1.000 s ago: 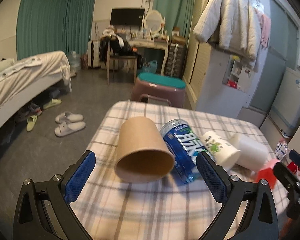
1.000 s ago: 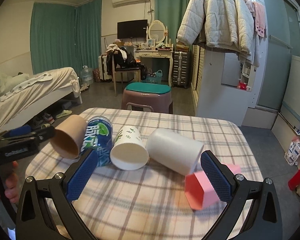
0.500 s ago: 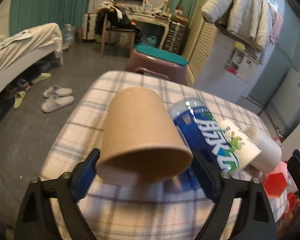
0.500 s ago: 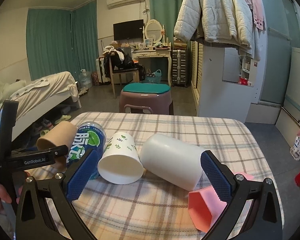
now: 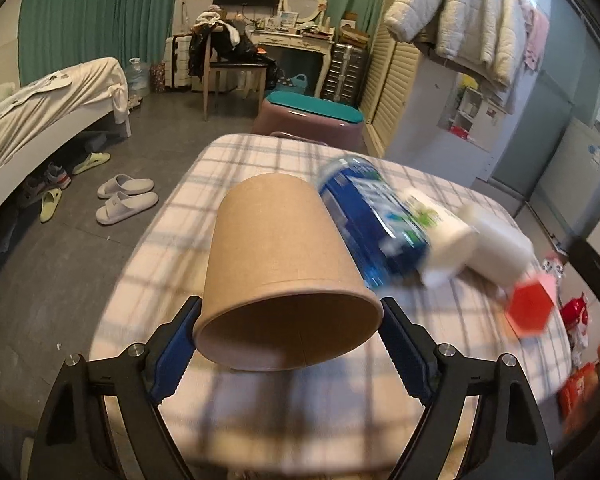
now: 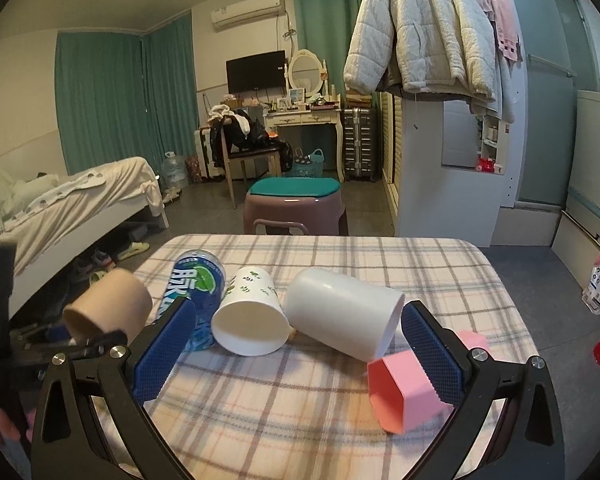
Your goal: Flip cup upside down
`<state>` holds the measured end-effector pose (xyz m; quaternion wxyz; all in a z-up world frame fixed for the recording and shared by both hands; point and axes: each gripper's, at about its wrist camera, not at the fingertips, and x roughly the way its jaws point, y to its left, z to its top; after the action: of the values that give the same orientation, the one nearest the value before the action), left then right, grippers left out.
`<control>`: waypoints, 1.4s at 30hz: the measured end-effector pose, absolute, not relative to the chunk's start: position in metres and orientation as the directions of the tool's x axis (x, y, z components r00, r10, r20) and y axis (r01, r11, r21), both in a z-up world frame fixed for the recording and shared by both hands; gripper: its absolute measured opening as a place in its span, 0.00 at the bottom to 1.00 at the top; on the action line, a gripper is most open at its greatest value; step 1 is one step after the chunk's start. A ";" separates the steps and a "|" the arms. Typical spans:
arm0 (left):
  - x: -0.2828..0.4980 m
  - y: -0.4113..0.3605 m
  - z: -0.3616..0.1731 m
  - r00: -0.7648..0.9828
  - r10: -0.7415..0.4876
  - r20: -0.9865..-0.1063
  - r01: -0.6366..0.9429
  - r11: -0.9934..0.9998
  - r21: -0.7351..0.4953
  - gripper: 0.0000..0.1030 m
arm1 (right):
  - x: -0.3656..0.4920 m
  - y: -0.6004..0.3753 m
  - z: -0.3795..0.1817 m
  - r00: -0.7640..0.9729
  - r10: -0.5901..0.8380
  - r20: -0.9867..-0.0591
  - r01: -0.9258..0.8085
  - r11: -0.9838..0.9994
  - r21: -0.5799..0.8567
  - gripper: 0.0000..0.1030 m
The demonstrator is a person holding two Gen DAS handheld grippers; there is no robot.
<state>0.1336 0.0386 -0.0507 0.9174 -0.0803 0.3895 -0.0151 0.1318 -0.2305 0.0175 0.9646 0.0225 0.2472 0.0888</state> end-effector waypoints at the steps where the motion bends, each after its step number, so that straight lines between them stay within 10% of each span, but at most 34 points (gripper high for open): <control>1: 0.125 0.034 -0.049 0.700 -0.089 -0.709 -0.029 0.988 -0.152 0.85 | 0.127 -0.232 0.019 0.864 0.183 -0.469 -0.159 0.983 0.091 1.00; 42: 0.064 -0.037 -0.010 0.776 -0.215 -0.593 0.181 0.977 -0.116 0.97 | 0.082 -0.279 0.019 0.797 0.103 -0.595 -0.072 0.995 0.076 1.00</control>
<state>0.0636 -0.0371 -0.0099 0.9421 -0.0261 0.3174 -0.1051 0.0823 -0.2794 0.0190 0.9475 0.0245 0.3154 0.0463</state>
